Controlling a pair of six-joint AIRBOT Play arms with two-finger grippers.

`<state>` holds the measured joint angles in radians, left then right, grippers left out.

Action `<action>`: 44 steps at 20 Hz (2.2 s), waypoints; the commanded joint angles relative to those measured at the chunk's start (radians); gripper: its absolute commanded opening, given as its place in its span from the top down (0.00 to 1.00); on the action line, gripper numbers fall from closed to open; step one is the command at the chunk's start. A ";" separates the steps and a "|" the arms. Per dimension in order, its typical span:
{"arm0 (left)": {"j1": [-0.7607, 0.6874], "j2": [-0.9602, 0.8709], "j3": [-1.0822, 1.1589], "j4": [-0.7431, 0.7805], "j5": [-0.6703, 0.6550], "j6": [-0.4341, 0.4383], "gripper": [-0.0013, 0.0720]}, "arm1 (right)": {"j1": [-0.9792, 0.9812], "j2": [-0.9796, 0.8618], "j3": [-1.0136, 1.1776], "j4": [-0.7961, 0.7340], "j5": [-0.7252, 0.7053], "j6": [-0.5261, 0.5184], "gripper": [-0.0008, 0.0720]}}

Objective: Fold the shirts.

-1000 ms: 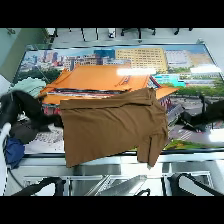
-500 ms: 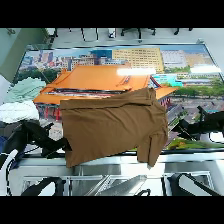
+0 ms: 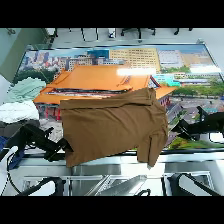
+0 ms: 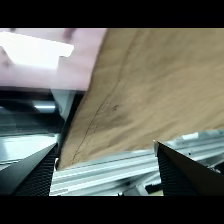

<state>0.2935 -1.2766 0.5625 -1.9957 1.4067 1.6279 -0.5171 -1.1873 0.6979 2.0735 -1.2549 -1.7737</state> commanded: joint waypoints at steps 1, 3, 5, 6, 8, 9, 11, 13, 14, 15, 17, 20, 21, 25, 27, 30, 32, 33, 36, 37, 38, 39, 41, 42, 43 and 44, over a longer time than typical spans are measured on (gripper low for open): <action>0.004 -0.044 -0.001 0.000 -0.035 0.006 0.02 | -0.001 0.001 0.000 0.003 -0.008 0.001 0.32; 0.004 -0.043 -0.001 -0.048 -0.083 0.013 0.11 | -0.001 0.001 0.000 0.008 -0.024 0.001 0.32; 0.004 -0.043 0.000 -0.084 -0.096 0.055 0.61 | -0.001 0.001 0.000 0.008 -0.035 0.001 0.32; 0.004 -0.043 0.001 -0.099 -0.096 0.066 0.75 | -0.001 0.001 -0.002 0.008 -0.045 0.001 0.32; 0.004 -0.043 0.020 -0.102 -0.094 0.084 0.95 | -0.001 0.000 -0.015 0.007 -0.057 0.018 0.32; 0.004 -0.043 0.035 -0.102 -0.095 0.085 0.96 | -0.001 0.001 -0.037 0.007 -0.057 0.024 0.32; 0.004 -0.043 0.063 -0.101 -0.093 0.085 0.96 | 0.006 0.000 -0.108 0.008 -0.050 0.040 0.32; 0.004 -0.043 0.089 -0.102 -0.087 0.085 0.96 | 0.029 0.000 -0.189 0.037 -0.014 0.038 0.32; 0.004 -0.043 0.101 -0.102 -0.079 0.085 0.96 | 0.048 -0.001 -0.221 0.044 0.006 0.038 0.32; 0.004 -0.043 0.115 -0.101 -0.071 0.084 0.96 | 0.074 -0.004 -0.249 0.051 0.024 0.038 0.32; 0.004 -0.043 0.142 -0.102 -0.062 0.084 0.96 | 0.144 -0.017 -0.280 0.087 0.045 0.030 0.32; 0.004 -0.043 0.169 -0.102 -0.053 0.084 0.96 | 0.268 -0.029 -0.281 0.143 0.105 0.026 0.37; 0.004 -0.043 0.178 -0.100 -0.043 0.084 0.96 | 0.299 -0.029 -0.275 0.170 0.120 0.003 0.65; 0.004 -0.008 0.221 -0.055 0.003 0.062 0.96 | 0.298 -0.007 -0.184 0.138 0.080 -0.021 0.96; 0.005 0.057 0.238 0.074 0.020 -0.015 0.96 | 0.261 0.056 -0.138 0.059 0.021 0.033 0.96; 0.047 0.154 0.233 0.218 0.066 -0.078 0.96 | 0.203 0.183 -0.127 -0.200 -0.053 0.196 0.96; 0.088 0.180 0.210 0.217 0.098 -0.077 0.96 | 0.187 0.237 -0.127 -0.322 -0.084 0.250 0.96; 0.101 0.185 0.194 0.216 0.102 -0.077 0.96 | 0.183 0.249 -0.127 -0.323 -0.076 0.249 0.96; 0.106 0.184 0.171 0.211 0.076 -0.077 0.96 | 0.189 0.250 -0.116 -0.140 0.020 0.132 0.96; 0.106 0.182 0.188 0.179 0.057 -0.072 0.96 | 0.189 0.242 -0.099 -0.050 0.057 0.081 0.96; 0.106 0.172 0.223 0.132 0.040 -0.068 0.96 | 0.192 0.225 -0.067 0.040 0.096 0.038 0.96; 0.106 0.155 0.270 0.078 0.028 -0.058 0.96 | 0.205 0.202 -0.026 0.099 0.136 0.010 0.96; 0.094 0.098 0.394 0.023 0.023 -0.058 0.96 | 0.270 0.137 0.080 0.122 0.216 0.003 0.96; 0.071 0.058 0.464 0.022 0.015 -0.058 0.96 | 0.312 0.091 0.142 0.123 0.257 0.005 0.96; 0.043 0.018 0.527 0.021 -0.002 -0.059 0.96 | 0.349 0.039 0.203 0.123 0.292 0.006 0.96; 0.006 -0.027 0.587 0.021 -0.034 -0.059 0.96 | 0.384 -0.023 0.270 0.122 0.316 0.012 0.96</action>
<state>0.3557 -1.2137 0.9989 -1.9259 1.4227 1.5642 -0.2153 -1.0962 0.8215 2.1357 -1.0508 -1.7412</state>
